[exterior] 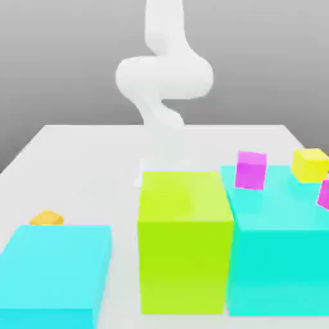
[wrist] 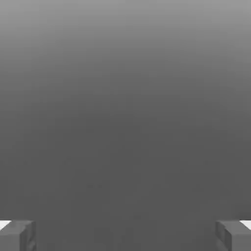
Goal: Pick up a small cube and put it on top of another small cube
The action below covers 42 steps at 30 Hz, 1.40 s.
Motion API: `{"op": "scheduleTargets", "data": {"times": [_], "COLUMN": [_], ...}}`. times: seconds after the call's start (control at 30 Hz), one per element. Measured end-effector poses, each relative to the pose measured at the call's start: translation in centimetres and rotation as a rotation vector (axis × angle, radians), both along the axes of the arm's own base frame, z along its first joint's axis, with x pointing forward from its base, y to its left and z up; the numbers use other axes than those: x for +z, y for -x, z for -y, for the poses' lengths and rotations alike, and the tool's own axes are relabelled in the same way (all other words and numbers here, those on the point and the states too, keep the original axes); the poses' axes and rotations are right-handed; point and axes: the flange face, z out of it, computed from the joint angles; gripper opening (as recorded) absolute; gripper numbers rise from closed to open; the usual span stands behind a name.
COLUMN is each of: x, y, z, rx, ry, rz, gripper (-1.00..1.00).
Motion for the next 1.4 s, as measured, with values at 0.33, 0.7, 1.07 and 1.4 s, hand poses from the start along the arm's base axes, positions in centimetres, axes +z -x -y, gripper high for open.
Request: {"op": "scheduleTargets", "data": {"times": [0.33,0.7,1.07,1.4], "x": [-24.9,-46.3,-52.0,-51.9], "y": [-1.9,14.4,14.2,14.2], "z": [16.1,25.4,25.0,25.0], "rx": [-0.169,-0.4,-0.381,-0.381], "ry": [-0.088,-0.153,-0.143,-0.144], "rz": [-0.346,-0.7,-0.71,-0.709], "gripper": [0.0,0.0,0.0,-1.0]}}
